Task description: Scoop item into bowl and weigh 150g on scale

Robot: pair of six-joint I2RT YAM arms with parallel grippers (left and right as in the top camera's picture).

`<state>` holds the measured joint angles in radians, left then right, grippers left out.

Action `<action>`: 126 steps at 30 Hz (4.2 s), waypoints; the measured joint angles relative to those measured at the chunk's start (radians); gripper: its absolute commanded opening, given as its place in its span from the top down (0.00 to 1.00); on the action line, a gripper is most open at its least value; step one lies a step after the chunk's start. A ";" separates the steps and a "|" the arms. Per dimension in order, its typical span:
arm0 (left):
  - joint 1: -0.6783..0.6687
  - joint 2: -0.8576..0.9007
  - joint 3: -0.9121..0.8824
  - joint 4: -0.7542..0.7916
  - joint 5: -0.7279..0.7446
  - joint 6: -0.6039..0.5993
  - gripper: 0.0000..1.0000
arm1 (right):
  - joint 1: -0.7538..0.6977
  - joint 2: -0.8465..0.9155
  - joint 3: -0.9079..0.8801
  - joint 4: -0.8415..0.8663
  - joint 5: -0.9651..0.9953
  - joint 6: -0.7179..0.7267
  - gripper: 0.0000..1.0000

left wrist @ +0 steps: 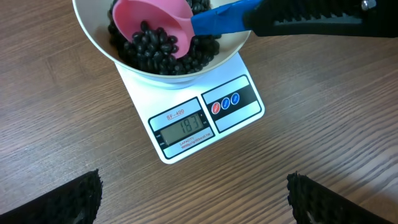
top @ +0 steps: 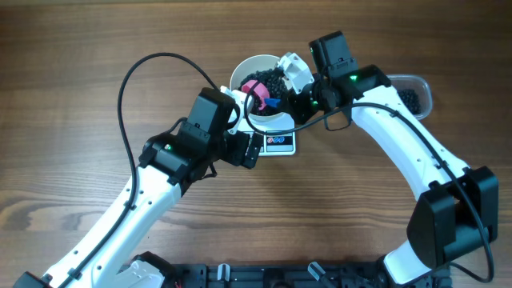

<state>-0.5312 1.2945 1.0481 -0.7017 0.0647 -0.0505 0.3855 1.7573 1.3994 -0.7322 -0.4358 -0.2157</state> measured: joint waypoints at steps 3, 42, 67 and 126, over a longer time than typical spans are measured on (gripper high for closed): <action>0.000 0.000 0.000 0.000 0.000 0.000 0.00 | -0.001 0.000 0.000 0.014 -0.013 0.106 0.96; 0.000 0.000 0.000 0.000 0.000 0.000 0.00 | -0.096 -0.037 0.000 0.173 0.071 0.168 0.95; 0.000 0.000 0.000 0.000 0.000 0.000 0.00 | -0.093 -0.037 0.000 0.150 0.040 0.068 0.96; 0.000 0.001 0.000 -0.001 0.000 0.000 0.00 | -0.694 -0.271 0.001 -0.254 -0.053 0.344 0.96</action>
<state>-0.5312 1.2953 1.0477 -0.7025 0.0647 -0.0505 -0.3080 1.4864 1.4002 -0.9859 -0.4889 0.1287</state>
